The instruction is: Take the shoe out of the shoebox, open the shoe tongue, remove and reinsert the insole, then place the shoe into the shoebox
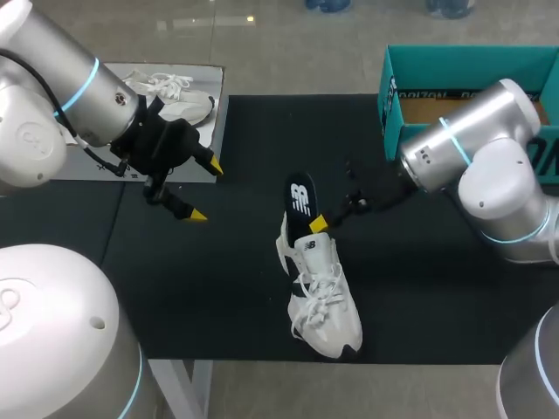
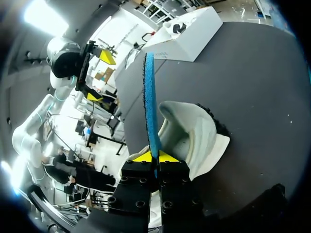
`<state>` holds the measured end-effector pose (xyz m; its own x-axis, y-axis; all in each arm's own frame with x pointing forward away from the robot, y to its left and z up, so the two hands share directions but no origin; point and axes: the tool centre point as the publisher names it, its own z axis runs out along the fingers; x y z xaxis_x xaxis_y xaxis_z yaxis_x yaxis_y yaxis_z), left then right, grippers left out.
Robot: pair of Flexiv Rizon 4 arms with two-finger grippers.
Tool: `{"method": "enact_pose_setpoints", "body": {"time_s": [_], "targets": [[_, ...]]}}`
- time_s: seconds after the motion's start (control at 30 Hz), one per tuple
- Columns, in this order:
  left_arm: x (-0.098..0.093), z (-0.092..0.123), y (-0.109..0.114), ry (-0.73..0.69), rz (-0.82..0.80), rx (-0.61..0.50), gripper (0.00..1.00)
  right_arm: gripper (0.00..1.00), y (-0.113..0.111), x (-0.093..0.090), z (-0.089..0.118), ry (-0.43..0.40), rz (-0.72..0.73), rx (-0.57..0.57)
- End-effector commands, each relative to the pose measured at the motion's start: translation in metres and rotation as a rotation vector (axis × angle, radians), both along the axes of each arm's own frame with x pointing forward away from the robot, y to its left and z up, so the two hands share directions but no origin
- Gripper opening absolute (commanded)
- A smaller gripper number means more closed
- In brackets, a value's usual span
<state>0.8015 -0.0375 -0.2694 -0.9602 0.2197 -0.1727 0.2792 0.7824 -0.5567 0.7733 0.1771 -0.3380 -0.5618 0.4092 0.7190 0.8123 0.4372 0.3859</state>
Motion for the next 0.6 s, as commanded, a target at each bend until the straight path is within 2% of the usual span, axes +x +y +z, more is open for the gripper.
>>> {"method": "enact_pose_setpoints", "body": {"time_s": [0.03, 0.23, 0.27, 0.3, 0.33, 0.37, 0.4, 0.43, 0.6], "targets": [[0.000, 0.000, 0.000, 0.001, -0.001, 0.003, 1.00, 0.00, 0.007, -0.003, -0.004, 0.017, 0.022, -0.019], [0.000, 0.000, 0.000, 0.001, -0.001, 0.003, 1.00, 0.00, 0.007, -0.006, -0.013, 0.044, 0.030, -0.032], [0.000, 0.000, 0.000, 0.001, -0.001, 0.003, 1.00, 0.09, 0.007, -0.006, -0.013, 0.046, 0.028, -0.030], [0.000, 0.000, 0.000, 0.001, -0.001, 0.003, 1.00, 0.32, 0.007, -0.006, -0.013, 0.047, 0.027, -0.030], [0.000, 0.000, 0.000, 0.001, -0.001, 0.003, 1.00, 0.44, 0.007, -0.005, -0.013, 0.047, 0.027, -0.030], [0.000, 0.000, 0.000, 0.001, -0.001, 0.003, 1.00, 0.64, 0.006, -0.003, -0.012, 0.044, 0.022, -0.031], [0.000, 0.000, 0.000, 0.001, -0.001, 0.003, 1.00, 0.95, 0.006, -0.002, -0.009, 0.038, 0.020, -0.031], [0.000, 0.000, 0.000, 0.001, -0.001, 0.003, 1.00, 1.00, 0.005, -0.001, -0.007, 0.032, 0.019, -0.031], [0.000, 0.000, 0.000, 0.001, -0.001, 0.003, 1.00, 0.90, 0.001, 0.008, -0.001, 0.006, 0.018, -0.028]]}}
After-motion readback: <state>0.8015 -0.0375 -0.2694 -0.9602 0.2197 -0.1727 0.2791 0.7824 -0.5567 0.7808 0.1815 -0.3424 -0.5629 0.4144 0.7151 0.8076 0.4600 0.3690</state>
